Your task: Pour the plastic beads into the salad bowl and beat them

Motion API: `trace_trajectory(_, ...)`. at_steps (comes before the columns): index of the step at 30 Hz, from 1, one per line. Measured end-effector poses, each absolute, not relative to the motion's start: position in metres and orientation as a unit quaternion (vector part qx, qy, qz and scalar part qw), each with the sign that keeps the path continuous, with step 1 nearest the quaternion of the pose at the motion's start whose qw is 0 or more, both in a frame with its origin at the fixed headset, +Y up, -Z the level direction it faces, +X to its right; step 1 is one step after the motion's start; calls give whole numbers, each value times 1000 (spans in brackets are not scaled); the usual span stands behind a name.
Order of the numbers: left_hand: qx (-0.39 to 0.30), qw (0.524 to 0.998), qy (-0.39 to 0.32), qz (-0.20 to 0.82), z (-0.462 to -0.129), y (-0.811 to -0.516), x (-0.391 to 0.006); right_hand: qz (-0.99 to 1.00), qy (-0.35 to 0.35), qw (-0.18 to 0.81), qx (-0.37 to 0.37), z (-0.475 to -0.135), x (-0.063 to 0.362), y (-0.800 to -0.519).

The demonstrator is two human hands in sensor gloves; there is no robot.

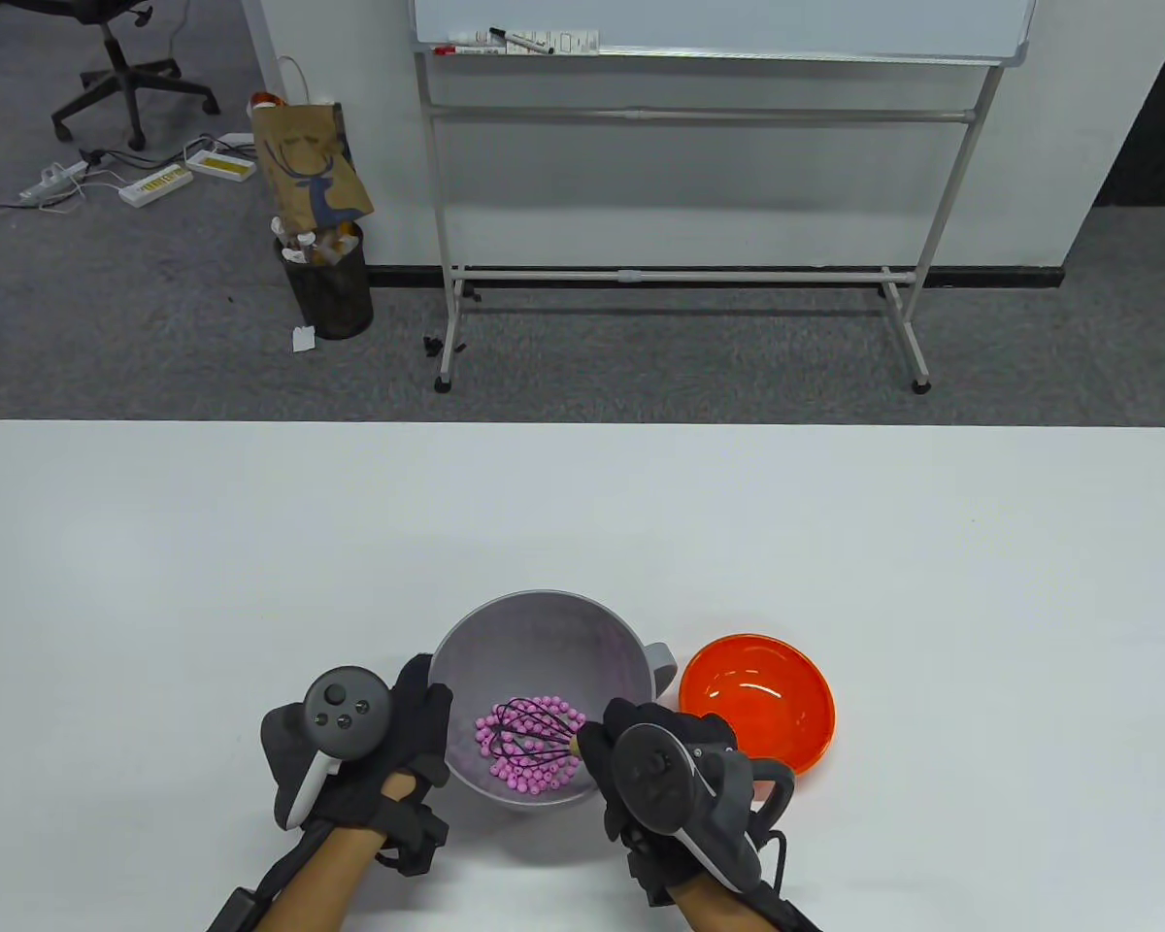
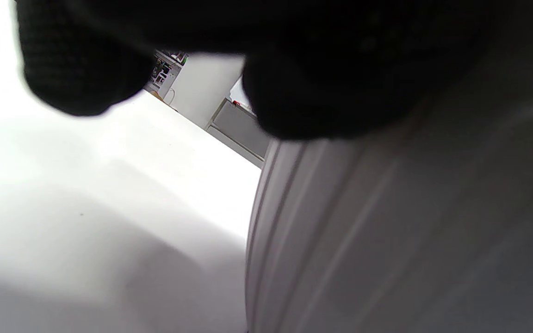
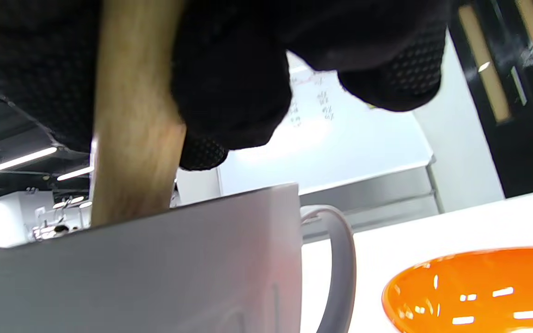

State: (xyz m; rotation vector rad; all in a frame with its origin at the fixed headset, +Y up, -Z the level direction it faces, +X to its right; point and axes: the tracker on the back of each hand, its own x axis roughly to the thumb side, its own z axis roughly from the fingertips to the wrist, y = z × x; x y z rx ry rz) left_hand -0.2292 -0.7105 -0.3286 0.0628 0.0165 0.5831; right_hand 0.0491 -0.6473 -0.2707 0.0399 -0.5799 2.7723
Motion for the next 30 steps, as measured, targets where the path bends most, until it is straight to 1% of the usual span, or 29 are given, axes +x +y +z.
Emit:
trace_trajectory(2, 31, 957, 8, 287, -329, -711, -229, 967, -225, 121, 14, -271, 48, -648)
trace_trajectory(4, 31, 957, 8, 288, -329, -711, -229, 966, -236, 107, 10, -270, 47, -647)
trace_trajectory(10, 31, 957, 8, 288, -329, -711, -229, 966, -254, 55, 0, -266, 44, -641)
trace_trajectory(14, 30, 957, 8, 288, -329, -711, -229, 969, -244, 35, 2, -260, 40, -634)
trace_trajectory(18, 30, 957, 8, 289, -329, -711, -229, 975, -221, 24, 22, -255, 34, -626)
trace_trajectory(19, 30, 957, 8, 289, -329, -711, -229, 976, -216, 25, 25, -254, 34, -625)
trace_trajectory(21, 30, 957, 8, 288, -329, -711, -229, 980, -185, 63, 39, -254, 34, -622)
trace_trajectory(24, 30, 957, 7, 289, -329, -711, -229, 980, -152, 123, 43, -258, 38, -626)
trace_trajectory(26, 31, 957, 8, 288, -329, -711, -229, 975, -156, 156, 32, -262, 42, -635)
trace_trajectory(30, 31, 957, 8, 288, -329, -711, -229, 971, -192, 143, 21, -268, 41, -646)
